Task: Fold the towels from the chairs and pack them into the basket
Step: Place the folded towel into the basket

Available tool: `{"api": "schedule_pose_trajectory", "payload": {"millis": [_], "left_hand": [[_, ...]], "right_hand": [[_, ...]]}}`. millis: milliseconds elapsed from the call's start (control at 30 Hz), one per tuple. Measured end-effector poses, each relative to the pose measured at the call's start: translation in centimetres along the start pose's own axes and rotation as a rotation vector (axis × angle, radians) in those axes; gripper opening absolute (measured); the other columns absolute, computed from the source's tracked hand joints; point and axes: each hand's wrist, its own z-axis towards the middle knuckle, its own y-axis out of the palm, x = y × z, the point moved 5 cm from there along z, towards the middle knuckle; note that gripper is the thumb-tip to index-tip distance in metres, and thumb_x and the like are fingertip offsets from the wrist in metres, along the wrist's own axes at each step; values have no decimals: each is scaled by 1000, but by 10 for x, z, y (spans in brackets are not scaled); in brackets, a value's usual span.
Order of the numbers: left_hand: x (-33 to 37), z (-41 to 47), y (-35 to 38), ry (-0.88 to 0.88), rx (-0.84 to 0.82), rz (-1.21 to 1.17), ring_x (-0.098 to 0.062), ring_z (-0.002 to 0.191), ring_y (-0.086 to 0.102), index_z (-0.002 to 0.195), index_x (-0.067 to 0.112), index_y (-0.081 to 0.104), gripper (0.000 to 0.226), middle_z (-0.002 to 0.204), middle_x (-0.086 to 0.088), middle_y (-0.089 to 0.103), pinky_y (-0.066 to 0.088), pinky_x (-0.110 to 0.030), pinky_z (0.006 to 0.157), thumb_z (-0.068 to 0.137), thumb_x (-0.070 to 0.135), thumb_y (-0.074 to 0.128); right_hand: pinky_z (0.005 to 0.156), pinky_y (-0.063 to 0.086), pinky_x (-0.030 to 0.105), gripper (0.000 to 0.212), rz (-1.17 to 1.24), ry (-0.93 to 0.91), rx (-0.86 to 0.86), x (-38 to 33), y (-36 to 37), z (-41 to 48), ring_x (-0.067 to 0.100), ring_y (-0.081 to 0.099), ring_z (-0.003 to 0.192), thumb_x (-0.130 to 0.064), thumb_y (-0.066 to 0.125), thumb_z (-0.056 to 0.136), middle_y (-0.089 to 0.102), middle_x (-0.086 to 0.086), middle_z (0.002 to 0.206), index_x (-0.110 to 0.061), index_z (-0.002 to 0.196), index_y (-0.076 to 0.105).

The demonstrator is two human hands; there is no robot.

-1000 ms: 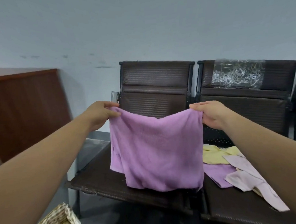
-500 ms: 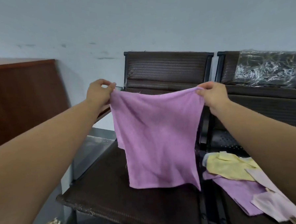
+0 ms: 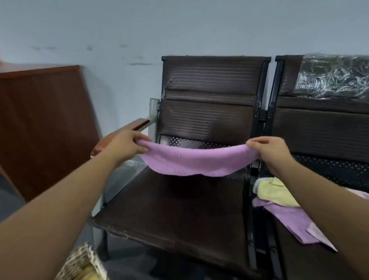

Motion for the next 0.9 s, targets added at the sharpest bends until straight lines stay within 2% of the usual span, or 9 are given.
{"api": "schedule_pose_trajectory", "payload": {"millis": [133,233,300,433,533,633,733,800,900], "left_hand": [[-56,-51,46,-37,-102,207,-3,79,58,106,19,77,22,98,-1,72,44,-24,79,85,12,75],[-89,-82,73,-90,-206,273,0,76,56,101,24,78,18,90,7,68,48,-25,77,84,18,78],[-101,-91,78,-86,-275,323,0,74,56,98,28,77,17,86,11,66,43,-19,66,82,21,80],[-105,-96,67,-55,-218,299,-3,66,54,99,26,77,18,73,13,61,36,-15,56,81,24,81],[-105,-101,69,-53,-238,298,-2,62,52,97,25,76,14,66,16,57,33,-12,52,84,25,78],[-104,-100,68,-65,-189,245,-7,72,60,94,28,76,8,73,12,64,39,-16,56,87,24,75],[-103,-98,68,-73,-193,208,-15,72,59,91,27,74,3,75,2,65,42,-22,58,89,26,73],[-106,-101,73,-80,-298,226,-13,70,60,90,28,74,3,76,3,67,42,-20,58,87,29,75],[-120,-115,86,-111,-624,254,-8,82,68,88,33,74,5,83,14,72,49,-14,66,85,32,77]], "right_hand": [[60,48,21,12,-397,60,-242,64,13,-62,18,60,69,-2,77,78,67,5,73,-11,86,74],[67,49,26,18,-672,2,-343,96,20,-88,20,62,75,2,65,81,67,5,74,-13,82,75],[67,46,26,15,-778,-16,-369,100,19,-93,17,62,76,-3,68,82,67,3,76,-10,89,80],[52,40,17,7,-757,-11,-366,98,12,-99,8,53,61,-9,76,80,65,-1,67,-13,85,79],[53,40,14,4,-732,-16,-384,99,9,-103,10,56,66,-12,78,81,66,-2,69,-15,83,77],[63,47,23,6,-556,32,-285,99,4,-101,15,59,70,-7,77,83,72,9,78,-13,83,76],[82,56,43,14,-315,108,-223,105,3,-100,23,62,76,0,74,84,73,20,84,-12,79,72],[80,56,40,13,-385,115,-290,108,4,-100,22,63,74,-2,74,84,73,15,80,-14,78,72],[64,52,21,9,-747,168,-620,120,9,-113,10,61,65,-10,78,82,73,1,75,-17,82,73]]}}
